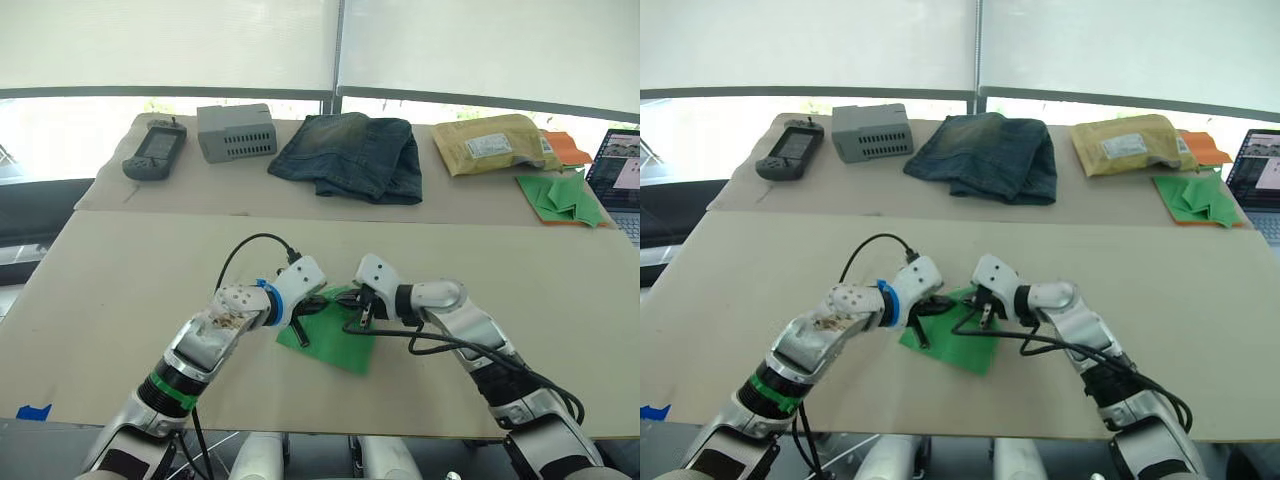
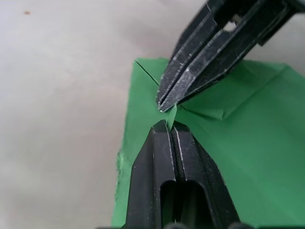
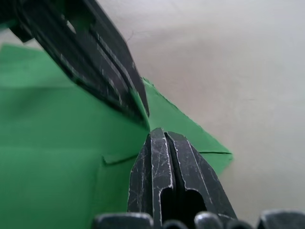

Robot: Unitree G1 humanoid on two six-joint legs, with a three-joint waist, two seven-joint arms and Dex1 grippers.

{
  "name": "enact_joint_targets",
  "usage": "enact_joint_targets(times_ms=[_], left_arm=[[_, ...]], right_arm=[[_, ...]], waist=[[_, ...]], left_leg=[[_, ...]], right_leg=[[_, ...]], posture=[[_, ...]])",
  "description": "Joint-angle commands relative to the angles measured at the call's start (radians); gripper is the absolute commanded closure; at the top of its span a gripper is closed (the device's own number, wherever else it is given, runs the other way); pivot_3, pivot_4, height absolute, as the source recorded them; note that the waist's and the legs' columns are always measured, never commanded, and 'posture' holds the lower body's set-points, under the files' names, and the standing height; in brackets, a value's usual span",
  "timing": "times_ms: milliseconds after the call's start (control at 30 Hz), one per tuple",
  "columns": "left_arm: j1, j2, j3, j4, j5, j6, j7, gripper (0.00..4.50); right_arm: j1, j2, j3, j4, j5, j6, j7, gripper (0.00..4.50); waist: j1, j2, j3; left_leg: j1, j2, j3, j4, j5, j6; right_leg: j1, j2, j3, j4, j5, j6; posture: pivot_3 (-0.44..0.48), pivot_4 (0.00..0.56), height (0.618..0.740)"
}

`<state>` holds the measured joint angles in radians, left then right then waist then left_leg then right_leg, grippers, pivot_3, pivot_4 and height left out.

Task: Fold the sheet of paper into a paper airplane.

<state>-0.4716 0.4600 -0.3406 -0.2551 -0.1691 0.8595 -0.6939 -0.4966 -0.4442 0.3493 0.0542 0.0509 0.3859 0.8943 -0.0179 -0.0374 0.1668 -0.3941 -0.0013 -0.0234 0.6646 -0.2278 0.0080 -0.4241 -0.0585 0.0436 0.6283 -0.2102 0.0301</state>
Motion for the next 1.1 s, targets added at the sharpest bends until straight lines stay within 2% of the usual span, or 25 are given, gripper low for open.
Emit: enact_joint_targets(times_ms=[33, 300, 767, 1000, 1100], left_arm=[[-0.025, 0.0, 0.061, -0.046, -0.038, 0.031, 0.002, 4.48], [-0.036, 0.006, 0.111, -0.036, -0.101, 0.071, -0.007, 4.48], [-0.003, 0.006, 0.017, -0.031, -0.081, 0.048, 0.007, 4.48], [0.002, -0.016, 0.011, -0.021, -0.092, 0.052, 0.017, 4.48], [0.005, -0.033, 0.03, -0.024, -0.124, 0.072, 0.006, 3.62]], right_arm=[[-0.004, -0.008, 0.013, 0.031, -0.024, -0.027, 0.01, 4.5], [-0.004, 0.0, 0.016, 0.042, -0.032, -0.035, 0.009, 4.5], [0.003, 0.005, 0.004, 0.03, -0.039, -0.028, 0.006, 4.5], [0.001, 0.004, 0.003, 0.028, -0.039, -0.028, 0.005, 4.5], [0.0, 0.005, 0.003, 0.029, -0.04, -0.03, 0.004, 4.5]], waist=[[0.0, 0.0, 0.0], [0.0, 0.0, 0.0], [0.001, 0.0, 0.0], [0.001, 0.0, 0.0], [0.001, 0.0, 0.0]], left_leg=[[0.0, 0.0, 0.0, 0.0, 0.0, 0.0], [0.002, 0.0, 0.0, 0.0, 0.0, 0.0], [0.003, 0.0, 0.0, 0.0, 0.0, 0.0], [0.003, 0.0, 0.0, 0.0, 0.0, 0.0], [0.003, 0.0, 0.0, 0.0, 0.0, 0.0]], right_leg=[[0.0, 0.0, 0.0, 0.0, 0.0, 0.0], [0.001, 0.0, 0.0, 0.0, 0.0, 0.0], [0.002, 0.0, 0.001, 0.001, 0.0, 0.0], [0.002, 0.0, 0.001, 0.001, 0.0, 0.0], [0.002, 0.0, 0.001, 0.001, 0.0, 0.0]], posture=[[0.0, 0.15, 0.728], [0.0, 0.15, 0.728], [0.0, 0.15, 0.728], [0.0, 0.15, 0.728], [0.0, 0.15, 0.728]])
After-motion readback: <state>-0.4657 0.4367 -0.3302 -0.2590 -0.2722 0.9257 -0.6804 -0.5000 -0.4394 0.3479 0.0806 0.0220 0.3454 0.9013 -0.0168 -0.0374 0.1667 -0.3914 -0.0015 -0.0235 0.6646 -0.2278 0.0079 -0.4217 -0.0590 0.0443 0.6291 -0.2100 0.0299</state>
